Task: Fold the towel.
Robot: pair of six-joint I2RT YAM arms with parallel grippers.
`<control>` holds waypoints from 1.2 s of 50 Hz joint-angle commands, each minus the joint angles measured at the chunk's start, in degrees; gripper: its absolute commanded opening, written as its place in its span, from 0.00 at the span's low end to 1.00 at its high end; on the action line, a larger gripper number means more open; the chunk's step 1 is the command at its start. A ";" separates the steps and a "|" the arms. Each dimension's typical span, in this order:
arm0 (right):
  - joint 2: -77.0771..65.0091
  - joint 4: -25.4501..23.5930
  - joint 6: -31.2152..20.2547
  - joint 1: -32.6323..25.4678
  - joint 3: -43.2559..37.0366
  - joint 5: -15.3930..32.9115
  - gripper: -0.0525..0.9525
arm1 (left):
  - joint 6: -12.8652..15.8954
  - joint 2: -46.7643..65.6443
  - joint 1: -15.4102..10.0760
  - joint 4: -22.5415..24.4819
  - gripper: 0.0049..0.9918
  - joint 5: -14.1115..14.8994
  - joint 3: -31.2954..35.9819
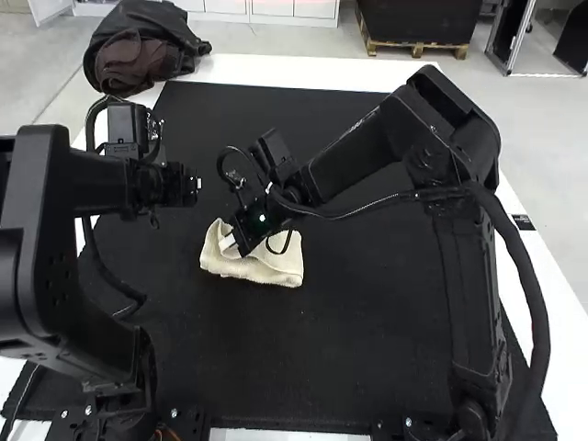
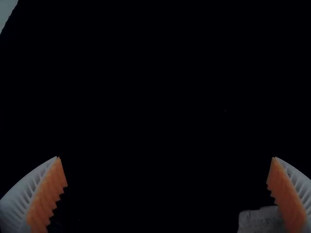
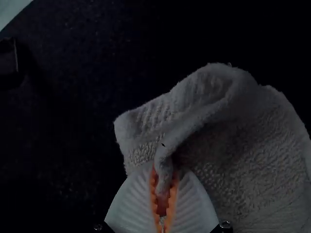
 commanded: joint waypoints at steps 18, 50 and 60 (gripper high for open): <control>0.98 0.31 1.05 2.29 3.26 -1.14 0.03 | -0.53 -0.95 0.51 0.68 0.98 -0.02 -0.82; -2.27 -2.33 1.23 0.97 4.23 -1.14 0.63 | -0.62 -0.95 0.51 0.77 0.98 -0.02 -0.90; -5.08 -4.35 1.23 -1.23 4.85 -1.23 0.63 | -0.71 -0.95 0.51 0.86 0.98 -0.11 -0.90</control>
